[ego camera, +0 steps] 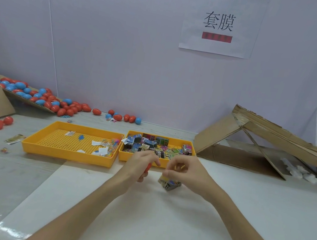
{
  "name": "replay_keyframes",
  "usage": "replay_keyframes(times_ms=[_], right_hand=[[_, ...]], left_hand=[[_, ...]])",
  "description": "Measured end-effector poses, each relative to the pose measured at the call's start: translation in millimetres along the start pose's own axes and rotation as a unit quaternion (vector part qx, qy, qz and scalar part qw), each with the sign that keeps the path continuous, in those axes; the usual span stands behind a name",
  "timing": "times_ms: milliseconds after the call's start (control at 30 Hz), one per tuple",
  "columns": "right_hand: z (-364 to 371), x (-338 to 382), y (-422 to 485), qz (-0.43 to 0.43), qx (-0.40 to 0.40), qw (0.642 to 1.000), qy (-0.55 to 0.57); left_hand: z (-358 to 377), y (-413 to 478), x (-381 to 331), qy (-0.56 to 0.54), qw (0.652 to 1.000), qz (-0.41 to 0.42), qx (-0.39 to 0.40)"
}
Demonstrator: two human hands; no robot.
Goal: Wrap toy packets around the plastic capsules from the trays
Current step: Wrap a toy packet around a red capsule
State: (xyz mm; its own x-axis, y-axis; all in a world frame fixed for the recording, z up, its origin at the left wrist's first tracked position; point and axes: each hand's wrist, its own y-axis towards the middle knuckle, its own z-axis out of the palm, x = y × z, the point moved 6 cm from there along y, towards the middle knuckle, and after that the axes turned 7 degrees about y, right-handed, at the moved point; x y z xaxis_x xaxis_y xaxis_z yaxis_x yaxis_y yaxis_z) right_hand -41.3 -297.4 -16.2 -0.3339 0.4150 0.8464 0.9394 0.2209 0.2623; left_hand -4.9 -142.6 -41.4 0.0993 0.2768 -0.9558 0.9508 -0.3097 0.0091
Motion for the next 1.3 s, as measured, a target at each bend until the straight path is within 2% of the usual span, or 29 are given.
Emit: replay_keyframes(times_ms=[133, 300, 400, 600, 933, 1300], right_hand=[[-12, 4, 0, -0.006, -0.061, 0.984, 0.169], [-13, 0, 1, 0.001, -0.082, 0.969, 0.235], [-11, -4, 2, 0.014, -0.069, 0.966, 0.250], [-4, -3, 3, 0.023, -0.020, 0.962, 0.271], [-6, -12, 5, 0.045, -0.049, 0.962, 0.264], [-5, -14, 5, 0.056, -0.060, 0.964, 0.252]], left_hand=[[8, -3, -1, 0.024, 0.998, 0.024, 0.055], [2, -5, -5, 0.025, 0.998, 0.059, 0.009], [-3, -5, -7, -0.005, 0.998, 0.060, -0.010], [0, -10, -12, -0.016, 0.997, 0.073, 0.003], [3, -14, -20, -0.028, 0.994, 0.101, 0.028], [4, -11, -16, 0.014, 0.993, 0.114, 0.013]])
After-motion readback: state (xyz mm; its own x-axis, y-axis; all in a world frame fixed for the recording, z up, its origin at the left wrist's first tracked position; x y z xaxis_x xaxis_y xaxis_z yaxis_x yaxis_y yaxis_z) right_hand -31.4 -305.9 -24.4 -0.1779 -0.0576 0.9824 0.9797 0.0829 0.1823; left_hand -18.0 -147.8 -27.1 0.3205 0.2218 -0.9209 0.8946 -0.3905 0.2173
